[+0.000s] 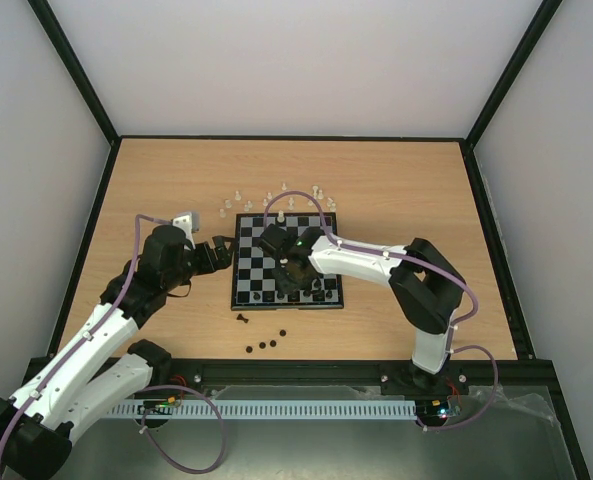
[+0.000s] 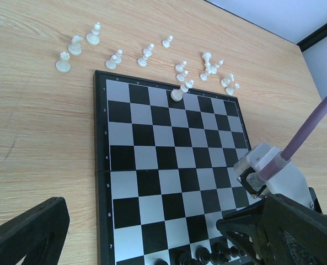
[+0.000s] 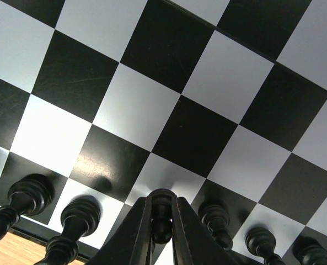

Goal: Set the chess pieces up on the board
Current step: Place the chess piece on the chessboard.

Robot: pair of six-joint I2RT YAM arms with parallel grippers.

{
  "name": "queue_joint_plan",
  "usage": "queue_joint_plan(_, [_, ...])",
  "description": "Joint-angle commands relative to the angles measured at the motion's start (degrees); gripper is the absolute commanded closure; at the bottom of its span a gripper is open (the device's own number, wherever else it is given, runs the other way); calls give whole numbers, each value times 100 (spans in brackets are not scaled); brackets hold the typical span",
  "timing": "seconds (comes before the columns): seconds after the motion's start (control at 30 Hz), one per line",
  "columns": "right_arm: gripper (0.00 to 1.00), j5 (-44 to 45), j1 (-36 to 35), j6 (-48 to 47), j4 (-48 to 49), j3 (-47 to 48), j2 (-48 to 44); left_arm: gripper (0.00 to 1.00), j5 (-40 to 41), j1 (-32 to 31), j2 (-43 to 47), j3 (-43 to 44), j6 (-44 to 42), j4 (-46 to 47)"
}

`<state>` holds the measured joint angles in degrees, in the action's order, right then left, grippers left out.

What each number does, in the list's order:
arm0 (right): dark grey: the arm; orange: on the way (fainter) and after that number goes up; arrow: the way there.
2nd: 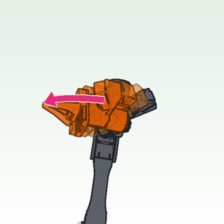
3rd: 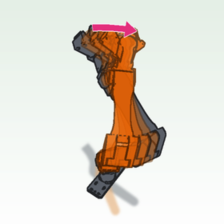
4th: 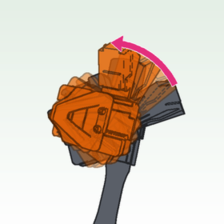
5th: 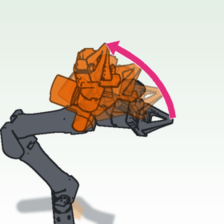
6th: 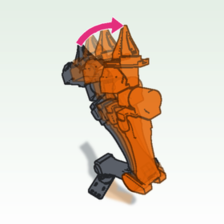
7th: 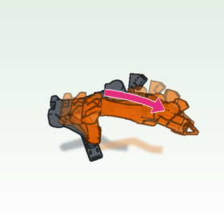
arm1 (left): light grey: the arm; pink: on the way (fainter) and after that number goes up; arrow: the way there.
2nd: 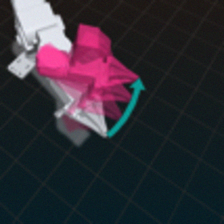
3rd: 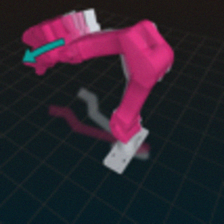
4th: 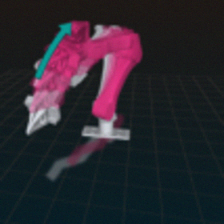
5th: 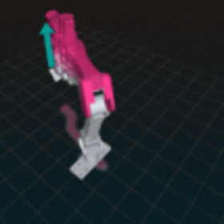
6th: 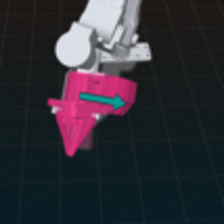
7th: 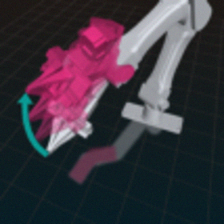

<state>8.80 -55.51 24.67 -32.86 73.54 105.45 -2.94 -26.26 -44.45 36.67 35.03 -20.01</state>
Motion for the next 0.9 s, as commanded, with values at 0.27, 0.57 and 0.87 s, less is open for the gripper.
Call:
queue_joint_plan(0.27, [85, 26, 7, -41, -129, 37, 168, 1, 31, 51, 65, -55, -31, 50])
queue_joint_plan(0.57, [80, 282, 7, -5, -175, 87, -107, 1, 30, 51, 52, -33, -32, 52])
queue_joint_plan(0.87, [59, 162, -142, 249, -218, -217, -1518, 1, -8, 51, 98, 125, -23, -53])
